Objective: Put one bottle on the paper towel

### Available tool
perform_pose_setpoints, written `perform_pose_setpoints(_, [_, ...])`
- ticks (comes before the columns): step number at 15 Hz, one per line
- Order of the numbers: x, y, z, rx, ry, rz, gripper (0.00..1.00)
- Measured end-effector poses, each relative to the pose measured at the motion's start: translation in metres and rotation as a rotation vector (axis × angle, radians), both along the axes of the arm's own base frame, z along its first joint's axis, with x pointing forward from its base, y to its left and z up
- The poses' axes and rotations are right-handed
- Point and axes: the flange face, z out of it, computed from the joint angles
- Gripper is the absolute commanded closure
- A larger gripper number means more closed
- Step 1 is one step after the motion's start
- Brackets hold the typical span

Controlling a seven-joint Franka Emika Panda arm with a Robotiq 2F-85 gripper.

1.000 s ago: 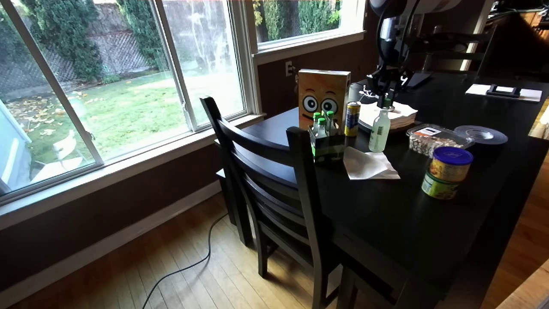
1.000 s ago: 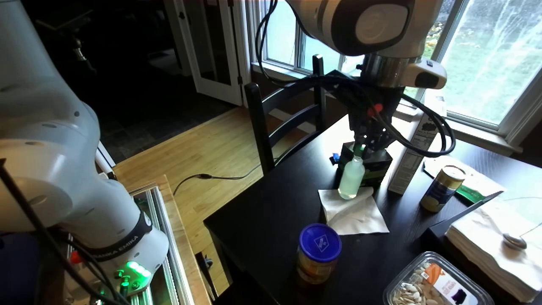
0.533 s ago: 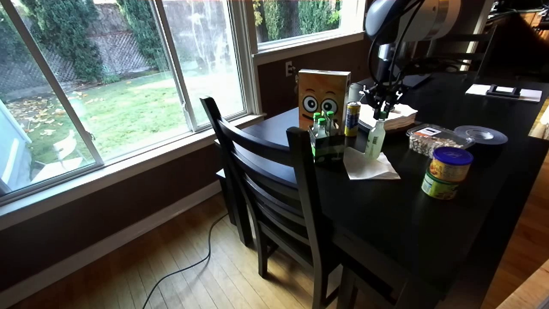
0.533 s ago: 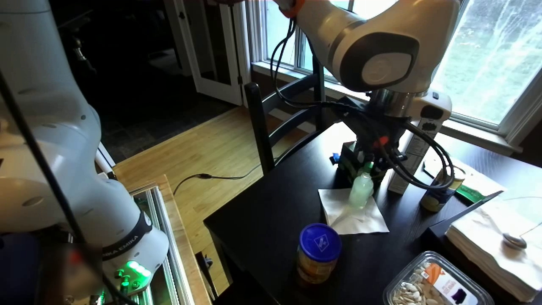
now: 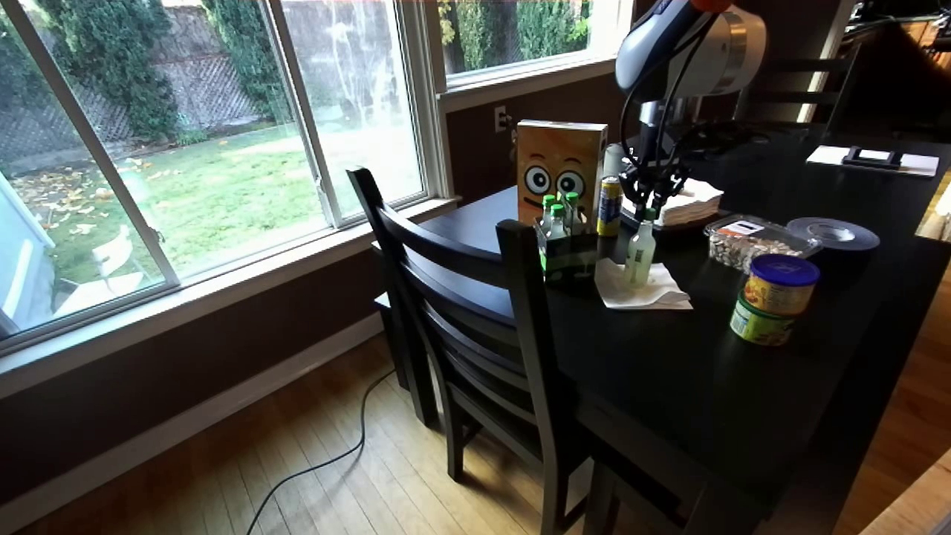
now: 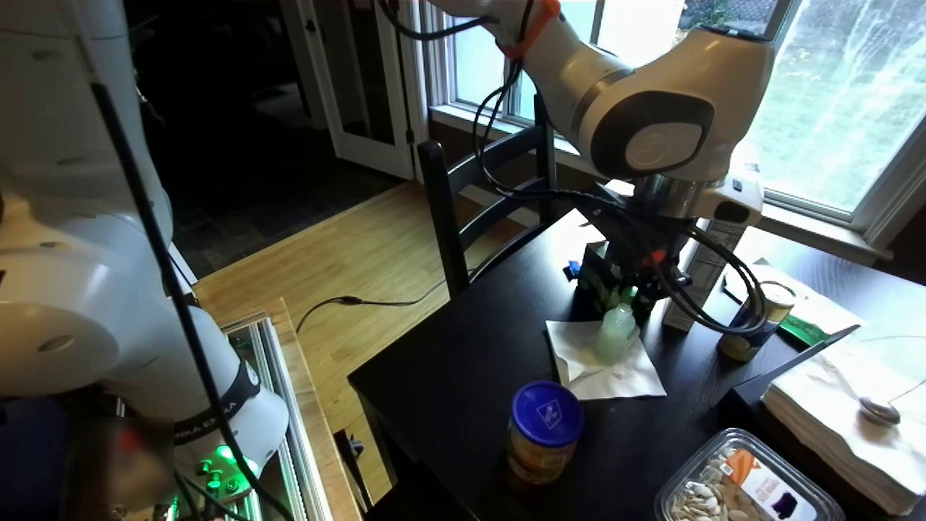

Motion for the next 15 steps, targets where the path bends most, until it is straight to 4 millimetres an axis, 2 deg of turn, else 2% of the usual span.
perform_pose_setpoints(1, [0.002, -0.001, 0.0, -0.001, -0.001, 0.0, 0.93])
perform_pose_setpoints(2, [0.004, -0.001, 0.0, -0.002, -0.002, 0.001, 0.86])
perform_pose_setpoints(3, [0.005, -0.001, 0.0, -0.002, -0.002, 0.001, 0.45])
perform_pose_setpoints(4, [0.007, -0.002, 0.0, -0.003, -0.002, 0.001, 0.43])
perform_pose_setpoints(6, [0.008, -0.001, 0.0, -0.001, 0.001, 0.006, 0.32])
perform_pose_setpoints(10, [0.011, 0.011, 0.003, 0.007, 0.007, 0.029, 0.04])
perform_pose_setpoints(11, [0.011, 0.016, 0.006, 0.009, 0.011, 0.036, 0.01])
perform_pose_setpoints(15, [0.012, 0.042, 0.033, -0.008, 0.007, 0.039, 0.0])
